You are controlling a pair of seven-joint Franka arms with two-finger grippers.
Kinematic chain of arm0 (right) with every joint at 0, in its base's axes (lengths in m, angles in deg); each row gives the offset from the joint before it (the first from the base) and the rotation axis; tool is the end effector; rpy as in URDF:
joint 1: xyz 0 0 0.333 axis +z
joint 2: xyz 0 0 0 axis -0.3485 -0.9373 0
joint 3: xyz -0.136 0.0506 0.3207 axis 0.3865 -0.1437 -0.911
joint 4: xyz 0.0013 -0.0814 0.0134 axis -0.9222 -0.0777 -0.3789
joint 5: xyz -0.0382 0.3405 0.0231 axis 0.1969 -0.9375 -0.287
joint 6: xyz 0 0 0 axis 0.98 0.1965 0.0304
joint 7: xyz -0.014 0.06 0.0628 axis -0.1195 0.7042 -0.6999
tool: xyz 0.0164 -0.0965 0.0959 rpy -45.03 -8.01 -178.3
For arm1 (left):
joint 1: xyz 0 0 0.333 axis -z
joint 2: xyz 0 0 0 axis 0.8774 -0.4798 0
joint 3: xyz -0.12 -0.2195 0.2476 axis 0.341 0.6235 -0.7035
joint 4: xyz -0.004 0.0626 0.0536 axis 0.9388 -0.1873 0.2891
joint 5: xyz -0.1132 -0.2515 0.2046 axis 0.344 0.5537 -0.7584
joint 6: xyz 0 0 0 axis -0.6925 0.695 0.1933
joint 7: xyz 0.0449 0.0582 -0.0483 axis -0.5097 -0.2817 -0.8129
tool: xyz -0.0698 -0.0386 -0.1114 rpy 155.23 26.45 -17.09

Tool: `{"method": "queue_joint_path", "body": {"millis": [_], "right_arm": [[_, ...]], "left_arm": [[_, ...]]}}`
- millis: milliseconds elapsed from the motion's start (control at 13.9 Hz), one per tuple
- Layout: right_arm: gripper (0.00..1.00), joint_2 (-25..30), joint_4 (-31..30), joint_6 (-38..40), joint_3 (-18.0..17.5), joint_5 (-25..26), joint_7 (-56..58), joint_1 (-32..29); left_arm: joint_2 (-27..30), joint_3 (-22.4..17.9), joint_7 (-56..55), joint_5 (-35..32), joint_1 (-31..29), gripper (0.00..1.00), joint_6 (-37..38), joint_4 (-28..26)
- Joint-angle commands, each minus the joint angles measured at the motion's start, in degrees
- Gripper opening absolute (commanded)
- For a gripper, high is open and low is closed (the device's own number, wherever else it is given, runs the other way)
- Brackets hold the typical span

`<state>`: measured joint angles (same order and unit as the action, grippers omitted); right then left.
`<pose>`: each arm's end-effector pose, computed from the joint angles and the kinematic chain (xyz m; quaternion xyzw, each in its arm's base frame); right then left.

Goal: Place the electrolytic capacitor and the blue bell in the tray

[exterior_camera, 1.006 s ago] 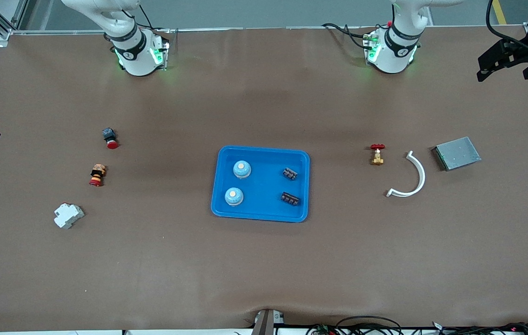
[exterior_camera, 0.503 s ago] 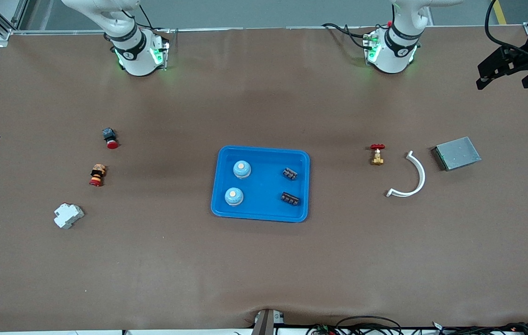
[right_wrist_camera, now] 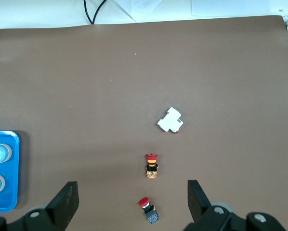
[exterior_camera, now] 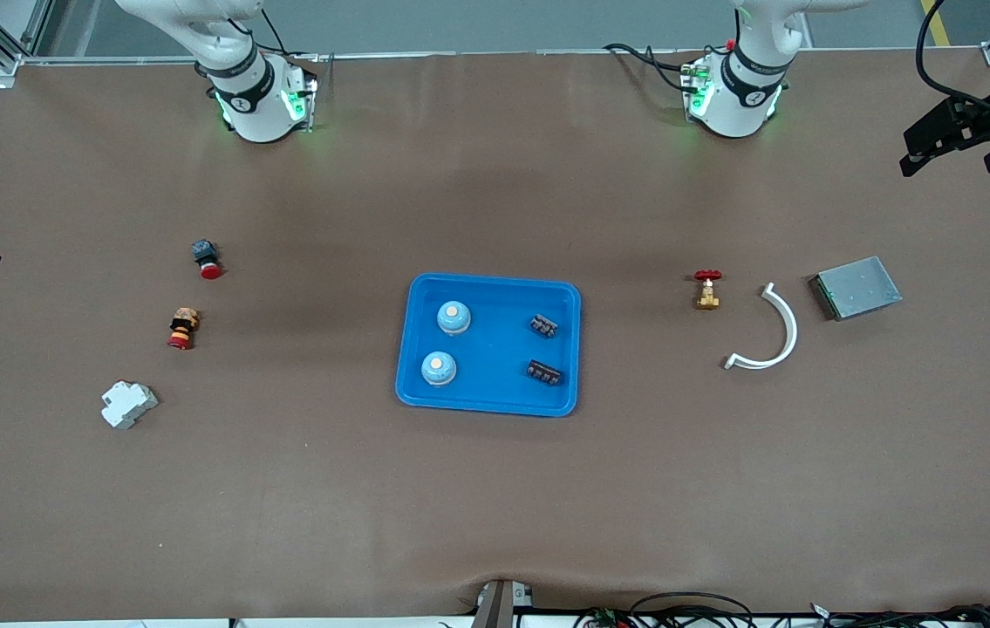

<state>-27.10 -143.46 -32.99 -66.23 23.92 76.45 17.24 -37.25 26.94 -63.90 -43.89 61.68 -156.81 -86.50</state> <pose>0.5314 -0.0399 0.6752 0.9957 -0.0312 0.0841 0.0244 0.4412 -0.0268 0.6752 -0.9999 -0.0102 0.0012 0.0064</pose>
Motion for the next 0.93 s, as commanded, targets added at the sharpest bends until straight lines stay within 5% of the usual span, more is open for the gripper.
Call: {"method": "queue_joint_path", "body": {"millis": [0, 862], "right_arm": [[1.0, 0.64, -0.62, -1.15, -0.56, 0.29, 0.03, -0.8], [1.0, 0.73, -1.32, -1.95, -0.74, -3.23, -1.2, -0.36]], "left_arm": [[-0.57, 0.04, 0.71, 0.49, -0.35, 1.0, 0.15, 1.33], [-0.66, 0.04, 1.15, 0.75, -0.44, 1.0, 0.59, 0.98]]}}
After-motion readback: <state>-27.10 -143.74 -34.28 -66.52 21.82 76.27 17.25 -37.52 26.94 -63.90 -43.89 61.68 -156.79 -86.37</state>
